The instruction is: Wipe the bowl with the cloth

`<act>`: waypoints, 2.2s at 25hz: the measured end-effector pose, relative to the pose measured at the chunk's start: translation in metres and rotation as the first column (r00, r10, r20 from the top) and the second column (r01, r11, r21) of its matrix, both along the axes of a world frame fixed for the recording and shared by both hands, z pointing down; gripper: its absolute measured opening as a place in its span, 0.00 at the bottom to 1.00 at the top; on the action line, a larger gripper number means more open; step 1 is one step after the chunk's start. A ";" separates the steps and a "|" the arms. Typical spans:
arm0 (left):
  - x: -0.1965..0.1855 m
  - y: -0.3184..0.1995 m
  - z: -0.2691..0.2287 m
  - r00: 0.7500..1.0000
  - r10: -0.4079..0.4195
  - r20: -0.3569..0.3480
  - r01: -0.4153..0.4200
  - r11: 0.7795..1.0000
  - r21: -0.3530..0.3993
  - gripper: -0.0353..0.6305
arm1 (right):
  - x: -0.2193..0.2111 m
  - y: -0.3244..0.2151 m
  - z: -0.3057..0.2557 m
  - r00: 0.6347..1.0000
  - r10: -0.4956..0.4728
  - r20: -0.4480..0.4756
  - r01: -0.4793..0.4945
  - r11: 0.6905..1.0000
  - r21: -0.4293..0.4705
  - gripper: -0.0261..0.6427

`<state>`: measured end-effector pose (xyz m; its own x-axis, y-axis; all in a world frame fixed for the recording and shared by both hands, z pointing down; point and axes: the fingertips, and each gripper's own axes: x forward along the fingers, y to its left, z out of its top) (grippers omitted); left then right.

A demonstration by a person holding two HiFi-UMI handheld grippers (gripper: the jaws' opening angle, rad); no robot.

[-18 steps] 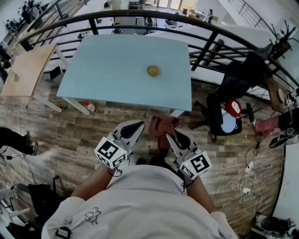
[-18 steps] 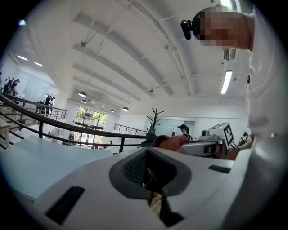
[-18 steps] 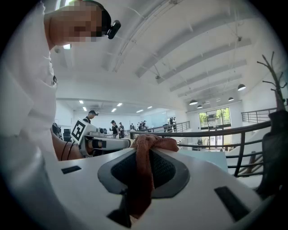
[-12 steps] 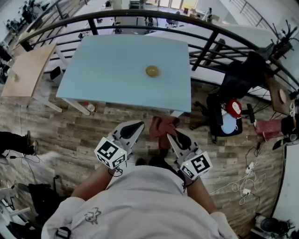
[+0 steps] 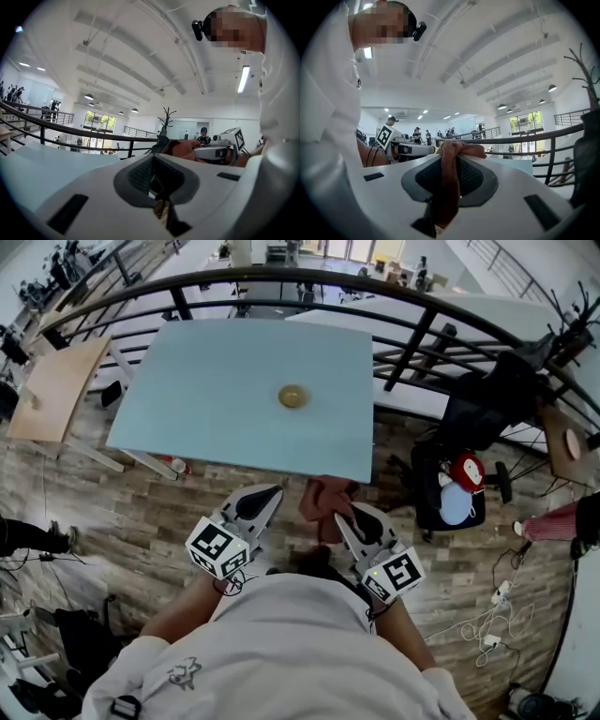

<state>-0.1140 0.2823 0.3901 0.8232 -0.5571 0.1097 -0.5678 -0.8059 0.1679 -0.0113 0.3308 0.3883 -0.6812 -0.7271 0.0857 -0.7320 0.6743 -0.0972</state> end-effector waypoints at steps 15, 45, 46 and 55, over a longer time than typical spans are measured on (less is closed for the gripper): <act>0.057 -0.086 -0.009 0.995 -0.092 0.047 0.092 0.996 0.009 0.07 | 0.071 -0.087 -0.002 0.998 -0.058 0.025 0.058 0.998 0.004 0.17; -0.028 -0.297 0.006 1.000 0.006 0.030 -0.004 0.998 -0.059 0.07 | -0.020 -0.299 0.000 0.999 0.037 -0.034 -0.038 0.999 -0.025 0.17; -0.025 -0.301 0.007 0.999 0.000 0.032 0.002 0.998 -0.062 0.07 | -0.016 -0.305 0.001 0.999 0.032 -0.034 -0.033 0.999 -0.026 0.17; 0.010 -0.338 0.030 0.992 -0.069 0.106 0.081 0.991 -0.106 0.07 | 0.025 -0.354 0.014 0.998 -0.043 -0.037 0.042 0.999 -0.033 0.17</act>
<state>-0.1041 -0.0558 0.4198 0.7609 -0.5966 0.2550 -0.6446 -0.7401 0.1916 0.0142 -0.0227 0.4022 -0.7073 -0.6940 0.1348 -0.7063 0.7019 -0.0925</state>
